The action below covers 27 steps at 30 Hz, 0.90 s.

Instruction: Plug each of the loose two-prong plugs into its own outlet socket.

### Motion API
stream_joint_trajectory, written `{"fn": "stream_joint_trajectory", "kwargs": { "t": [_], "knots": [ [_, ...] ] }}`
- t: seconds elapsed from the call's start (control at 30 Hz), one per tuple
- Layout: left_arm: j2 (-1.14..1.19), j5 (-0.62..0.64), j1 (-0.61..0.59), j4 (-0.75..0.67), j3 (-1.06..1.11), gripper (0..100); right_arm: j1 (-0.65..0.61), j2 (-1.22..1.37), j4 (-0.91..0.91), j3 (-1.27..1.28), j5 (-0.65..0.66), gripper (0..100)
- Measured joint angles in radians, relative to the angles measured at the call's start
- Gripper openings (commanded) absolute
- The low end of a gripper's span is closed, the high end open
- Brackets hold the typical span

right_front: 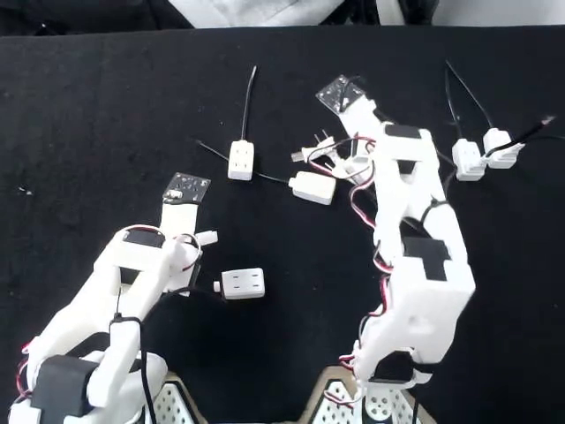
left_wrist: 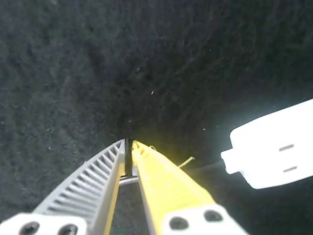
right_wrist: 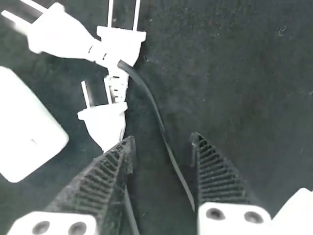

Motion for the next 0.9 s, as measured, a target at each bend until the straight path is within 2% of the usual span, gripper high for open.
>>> {"fn": "stream_joint_trajectory", "kwargs": {
  "t": [0.17,0.43,0.73,0.9],
  "knots": [
    [0.0,0.0,0.0,0.0,0.0,3,0.0,0.011,0.031,-0.018,0.0,17.3],
    [0.0,0.0,0.0,0.0,0.0,3,-0.003,-0.035,0.183,-0.035,0.005,17.3],
    [0.0,0.0,0.0,0.0,0.0,3,-0.012,0.006,0.104,-0.014,0.084,17.0],
    [0.0,0.0,0.0,0.0,0.0,3,-0.014,0.025,0.098,-0.015,0.094,12.1]
  ]
}}
